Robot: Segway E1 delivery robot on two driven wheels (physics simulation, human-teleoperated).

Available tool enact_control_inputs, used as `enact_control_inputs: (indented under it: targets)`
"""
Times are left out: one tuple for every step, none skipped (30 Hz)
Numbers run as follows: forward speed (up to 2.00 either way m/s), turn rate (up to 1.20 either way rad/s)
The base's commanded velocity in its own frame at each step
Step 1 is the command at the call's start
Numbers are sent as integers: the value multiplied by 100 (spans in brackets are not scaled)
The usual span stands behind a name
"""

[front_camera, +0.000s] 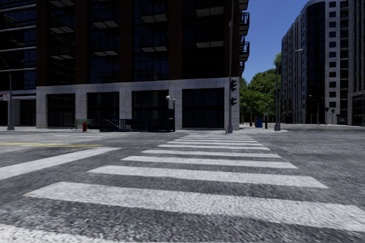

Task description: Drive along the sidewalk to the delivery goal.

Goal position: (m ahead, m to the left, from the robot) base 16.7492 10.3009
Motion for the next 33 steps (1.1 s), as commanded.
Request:
enact_control_inputs:
  targets:
    - [200,0]
    - [200,-4]
    - [200,-11]
    - [200,-11]
    - [200,-22]
    - [200,-30]
    - [200,-35]
    - [200,-37]
    - [200,-37]
    - [200,-38]
    - [200,-41]
    - [200,-43]
    - [200,-44]
    - [200,-45]
    - [200,-45]
    - [200,-45]
    - [200,-45]
    - [200,-45]
    - [200,-45]
    - [200,-45]
    - [200,-45]
    - [200,-45]
    - [200,-45]
    - [200,-45]
    - [200,-45]
    - [200,-45]
    - [200,-42]
    - [200,-42]
    - [200,-14]
    - [200,-4]
    - [200,-1]
    - [200,0]
    - [200,0]
